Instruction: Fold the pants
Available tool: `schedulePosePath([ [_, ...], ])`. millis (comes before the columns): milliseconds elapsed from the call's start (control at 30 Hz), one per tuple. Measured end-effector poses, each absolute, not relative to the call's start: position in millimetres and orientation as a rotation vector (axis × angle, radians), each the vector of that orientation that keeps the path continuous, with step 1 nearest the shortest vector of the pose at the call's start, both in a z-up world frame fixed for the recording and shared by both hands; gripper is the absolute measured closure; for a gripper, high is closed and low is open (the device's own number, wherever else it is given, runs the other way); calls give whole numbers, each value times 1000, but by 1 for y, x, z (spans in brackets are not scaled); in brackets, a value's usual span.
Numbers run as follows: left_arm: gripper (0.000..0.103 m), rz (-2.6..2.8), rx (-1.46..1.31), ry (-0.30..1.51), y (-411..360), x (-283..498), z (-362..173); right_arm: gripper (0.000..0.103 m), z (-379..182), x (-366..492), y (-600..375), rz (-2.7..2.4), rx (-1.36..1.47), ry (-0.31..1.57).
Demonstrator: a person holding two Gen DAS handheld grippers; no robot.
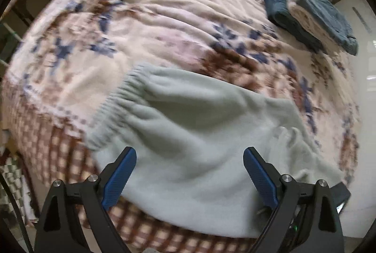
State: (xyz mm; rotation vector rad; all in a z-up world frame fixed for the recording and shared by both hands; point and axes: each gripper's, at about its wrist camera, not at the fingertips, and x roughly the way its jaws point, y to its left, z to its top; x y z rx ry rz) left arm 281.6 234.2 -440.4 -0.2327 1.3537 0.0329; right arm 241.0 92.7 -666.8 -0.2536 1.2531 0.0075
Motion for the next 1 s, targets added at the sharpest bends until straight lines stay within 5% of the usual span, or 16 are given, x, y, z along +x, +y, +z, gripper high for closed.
schedulePosePath([
  [33,10,-4,-270,1374,228,284,-443,20,-657,241,85,93,-167,1295],
  [67,10,-34,-306,1395,222,286,-446,13,-648,240,78,151,-82,1314],
  [233,10,-186,-441,1570,171,294,-477,13,-597,206,12,188,313,1316],
  [467,15,-279,-278,1806,88,291,-554,13,-611,135,-118,-208,749,1374],
  [567,78,-295,-158,1727,79,280,-536,13,-630,107,-157,-303,904,1368],
  [600,82,-302,-165,1702,84,275,-526,13,-635,101,-164,-321,933,1367],
  [833,82,-237,-202,1760,128,248,-525,13,-652,103,-179,-344,941,1403],
  [1000,53,-258,-374,1765,138,261,-532,13,-657,113,-176,-357,913,1451],
])
